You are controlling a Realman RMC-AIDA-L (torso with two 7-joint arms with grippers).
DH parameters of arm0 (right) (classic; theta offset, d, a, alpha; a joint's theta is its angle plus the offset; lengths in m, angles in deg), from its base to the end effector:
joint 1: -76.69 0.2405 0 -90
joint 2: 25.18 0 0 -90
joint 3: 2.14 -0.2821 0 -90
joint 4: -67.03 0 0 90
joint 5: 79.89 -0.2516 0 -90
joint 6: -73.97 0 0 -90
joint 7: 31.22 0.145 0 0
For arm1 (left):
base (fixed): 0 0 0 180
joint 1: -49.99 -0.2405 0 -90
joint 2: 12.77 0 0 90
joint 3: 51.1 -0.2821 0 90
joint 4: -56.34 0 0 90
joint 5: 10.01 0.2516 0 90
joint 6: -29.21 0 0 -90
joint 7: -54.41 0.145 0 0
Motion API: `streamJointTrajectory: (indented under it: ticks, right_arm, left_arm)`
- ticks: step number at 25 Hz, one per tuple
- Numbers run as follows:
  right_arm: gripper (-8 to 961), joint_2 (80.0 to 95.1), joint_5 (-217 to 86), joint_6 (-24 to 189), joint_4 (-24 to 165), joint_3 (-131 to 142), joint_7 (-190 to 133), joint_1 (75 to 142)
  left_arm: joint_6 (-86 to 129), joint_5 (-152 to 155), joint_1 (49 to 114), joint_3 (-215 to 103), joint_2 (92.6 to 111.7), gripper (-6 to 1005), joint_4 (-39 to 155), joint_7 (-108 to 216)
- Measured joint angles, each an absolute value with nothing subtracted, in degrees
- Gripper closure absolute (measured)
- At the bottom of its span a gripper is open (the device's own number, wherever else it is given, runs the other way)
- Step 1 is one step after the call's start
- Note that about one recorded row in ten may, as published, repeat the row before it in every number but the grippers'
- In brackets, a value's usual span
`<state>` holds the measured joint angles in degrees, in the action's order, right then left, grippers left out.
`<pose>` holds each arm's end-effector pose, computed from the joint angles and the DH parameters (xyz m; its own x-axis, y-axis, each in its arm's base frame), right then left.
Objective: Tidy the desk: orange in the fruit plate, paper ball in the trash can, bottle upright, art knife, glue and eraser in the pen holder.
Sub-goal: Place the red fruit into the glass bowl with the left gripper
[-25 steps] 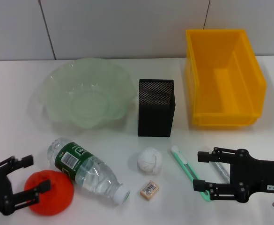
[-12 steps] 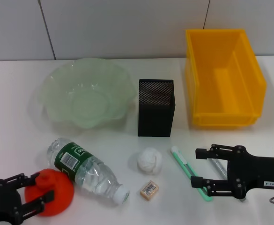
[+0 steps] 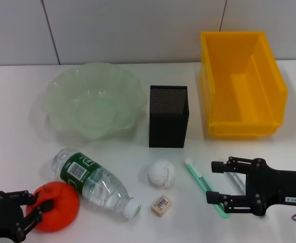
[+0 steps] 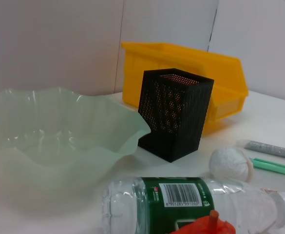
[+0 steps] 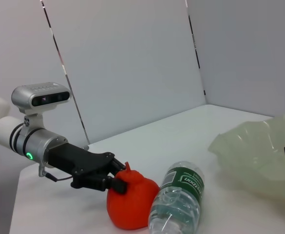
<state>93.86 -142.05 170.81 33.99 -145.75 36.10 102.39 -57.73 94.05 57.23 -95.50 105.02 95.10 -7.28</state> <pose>0.3352 0.3220 -0.0254 0.8032 -0.2868 -0.5221 -0.3823 -0.9204 -0.0825 -0.4190 0.2496 0.0028 0.8002 0.3273 0.5026 0.5362 -0.7657 -0.3552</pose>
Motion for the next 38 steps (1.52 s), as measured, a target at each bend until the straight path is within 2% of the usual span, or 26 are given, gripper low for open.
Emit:
streamJointTrajectory:
  ticks: [7, 12, 17, 19, 24, 26, 37, 38]
  right_arm:
    - [183, 93.91, -142.10, 171.23, 34.06, -145.96, 36.11, 101.98]
    - [183, 93.91, -142.12, 171.34, 34.08, -146.09, 36.17, 101.84]
    - [183, 93.91, -142.21, 171.35, 34.08, -146.12, 36.19, 101.70]
    - [183, 93.91, -142.22, 171.38, 34.08, -146.05, 36.21, 101.64]
    - [183, 93.91, -142.21, 171.43, 34.08, -146.07, 36.29, 101.52]
    - [183, 93.91, -142.22, 171.45, 34.08, -146.16, 36.29, 101.41]
    - [184, 93.91, -142.21, 171.56, 34.08, -146.19, 37.02, 101.39]
    - [184, 93.91, -142.21, 171.60, 34.08, -146.19, 37.04, 101.39]
  left_arm:
    - [-65.84, 93.84, 57.20, -90.02, 105.01, 841, 98.06, -7.32]
    - [-72.40, 93.29, 59.09, -82.27, 105.19, 881, 102.08, -8.26]
    - [-71.48, 91.72, 64.22, -80.58, 105.48, 911, 102.61, -10.65]
    - [-65.68, 91.64, 70.69, -80.86, 105.64, 922, 101.05, -12.31]
    - [-60.60, 91.99, 74.64, -81.52, 105.68, 942, 99.31, -12.49]
    - [-51.51, 92.50, 79.82, -85.05, 105.65, 941, 96.71, -12.69]
    - [-35.26, 90.66, 84.48, -90.05, 106.01, 936, 91.56, -12.64]
    - [-35.26, 90.66, 84.48, -90.05, 106.01, 902, 91.56, -12.64]
